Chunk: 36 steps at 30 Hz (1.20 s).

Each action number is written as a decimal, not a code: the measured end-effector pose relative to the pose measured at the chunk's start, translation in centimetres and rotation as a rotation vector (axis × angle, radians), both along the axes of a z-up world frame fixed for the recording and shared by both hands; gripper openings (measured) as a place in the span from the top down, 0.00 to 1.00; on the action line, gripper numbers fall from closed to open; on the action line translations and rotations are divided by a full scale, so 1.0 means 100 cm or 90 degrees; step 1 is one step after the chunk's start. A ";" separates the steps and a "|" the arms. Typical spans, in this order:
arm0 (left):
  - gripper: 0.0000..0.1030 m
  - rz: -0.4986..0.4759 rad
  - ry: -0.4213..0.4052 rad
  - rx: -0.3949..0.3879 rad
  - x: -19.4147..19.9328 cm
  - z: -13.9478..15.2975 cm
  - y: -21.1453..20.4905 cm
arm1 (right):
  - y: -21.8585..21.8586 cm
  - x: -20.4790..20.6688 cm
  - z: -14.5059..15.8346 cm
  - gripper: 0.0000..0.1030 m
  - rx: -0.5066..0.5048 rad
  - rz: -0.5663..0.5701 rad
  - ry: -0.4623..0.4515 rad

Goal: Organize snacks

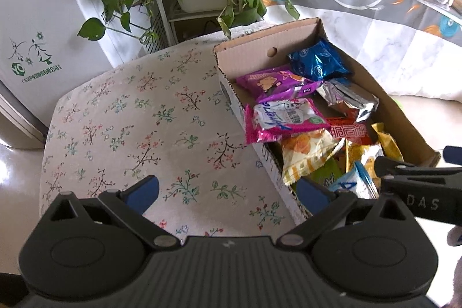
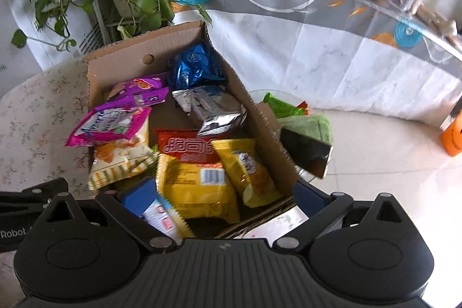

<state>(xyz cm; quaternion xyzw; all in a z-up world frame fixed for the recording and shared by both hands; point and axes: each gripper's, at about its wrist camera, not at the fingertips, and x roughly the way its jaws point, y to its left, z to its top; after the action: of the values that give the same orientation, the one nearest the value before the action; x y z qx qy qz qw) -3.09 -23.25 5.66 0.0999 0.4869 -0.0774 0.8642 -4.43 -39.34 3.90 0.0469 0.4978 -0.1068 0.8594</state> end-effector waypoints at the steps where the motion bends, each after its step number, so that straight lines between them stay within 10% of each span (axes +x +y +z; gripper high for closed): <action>1: 0.02 -0.001 -0.002 -0.002 -0.002 0.001 0.003 | 0.000 -0.002 0.001 0.00 0.009 -0.003 -0.004; 36: 0.01 -0.023 0.004 0.051 -0.034 -0.036 0.127 | 0.120 -0.013 -0.013 0.00 0.043 0.108 -0.004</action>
<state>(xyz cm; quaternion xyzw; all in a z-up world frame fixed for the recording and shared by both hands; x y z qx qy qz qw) -6.48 -10.56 2.03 0.1427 0.4908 -0.0740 0.8563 -5.71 -27.38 2.62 0.0341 0.5003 -0.0168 0.8650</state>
